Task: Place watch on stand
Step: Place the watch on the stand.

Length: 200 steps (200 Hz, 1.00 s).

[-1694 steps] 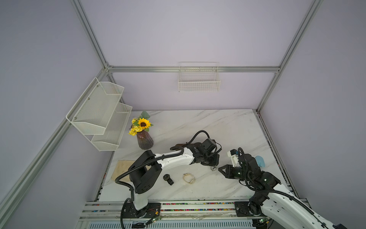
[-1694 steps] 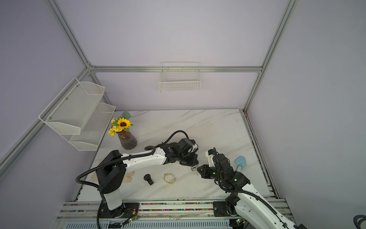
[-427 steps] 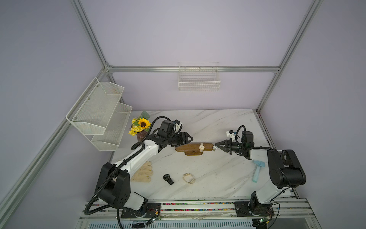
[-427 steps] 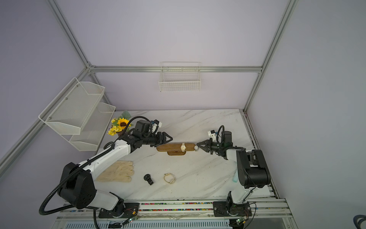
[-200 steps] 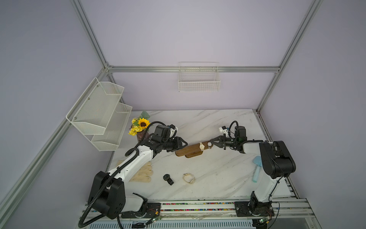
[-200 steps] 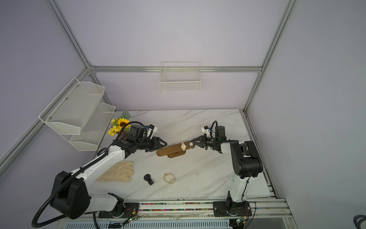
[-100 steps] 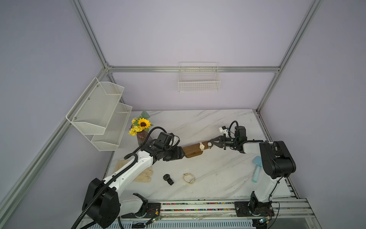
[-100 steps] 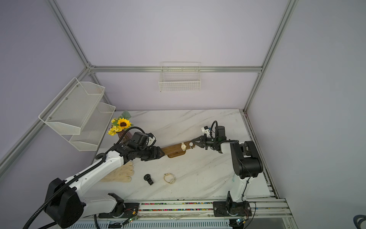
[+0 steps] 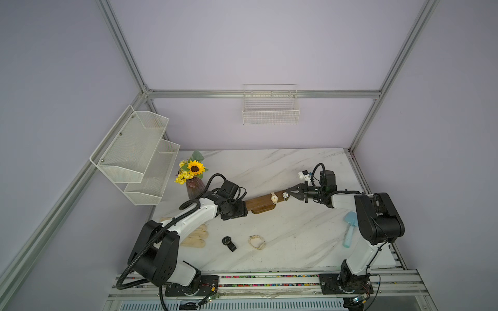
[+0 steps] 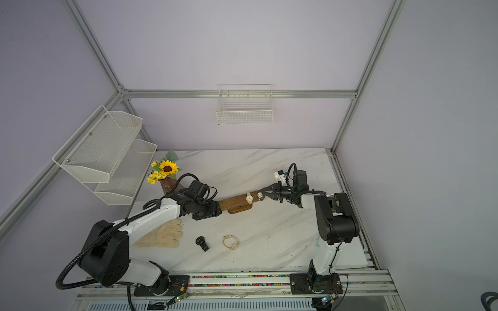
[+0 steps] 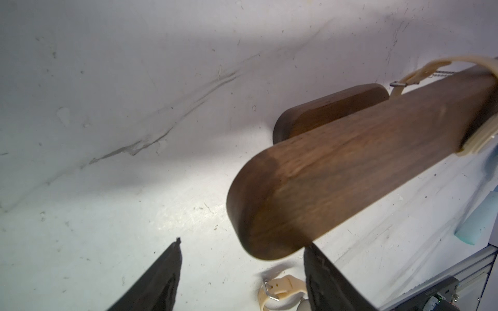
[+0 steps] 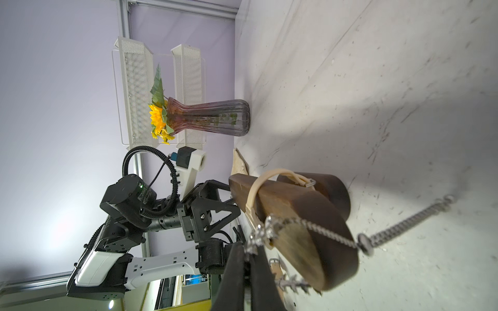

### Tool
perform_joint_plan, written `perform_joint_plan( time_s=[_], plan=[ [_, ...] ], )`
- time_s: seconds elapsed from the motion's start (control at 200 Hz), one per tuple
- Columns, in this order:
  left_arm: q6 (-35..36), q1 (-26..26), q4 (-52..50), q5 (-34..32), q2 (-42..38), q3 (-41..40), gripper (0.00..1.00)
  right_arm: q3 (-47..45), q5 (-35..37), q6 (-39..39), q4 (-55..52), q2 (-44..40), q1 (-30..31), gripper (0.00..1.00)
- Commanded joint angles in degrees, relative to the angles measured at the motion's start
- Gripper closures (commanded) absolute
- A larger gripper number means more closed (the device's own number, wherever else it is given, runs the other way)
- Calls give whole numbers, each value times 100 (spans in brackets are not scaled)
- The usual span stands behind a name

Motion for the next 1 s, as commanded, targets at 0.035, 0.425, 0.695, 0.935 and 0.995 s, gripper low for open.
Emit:
perform_joint_plan(
  time_s=[0.035,0.425,0.695,0.935,0.995],
  plan=[
    [-89,137,347,108,3,101,29,-32,-148,-52,-1,-23,18,100],
    [137,375,345,235,291,412,31,-57,-191,-15,74,20,15,100],
    [282,477,330,278,456,704,31,-45,-287,149,337,271,61,100],
    [376,547,260,314,536,860,32,-33,-332,357,695,563,63,100],
    [391,563,258,312,545,870,32,-14,-319,363,689,584,58,100]
  ],
)
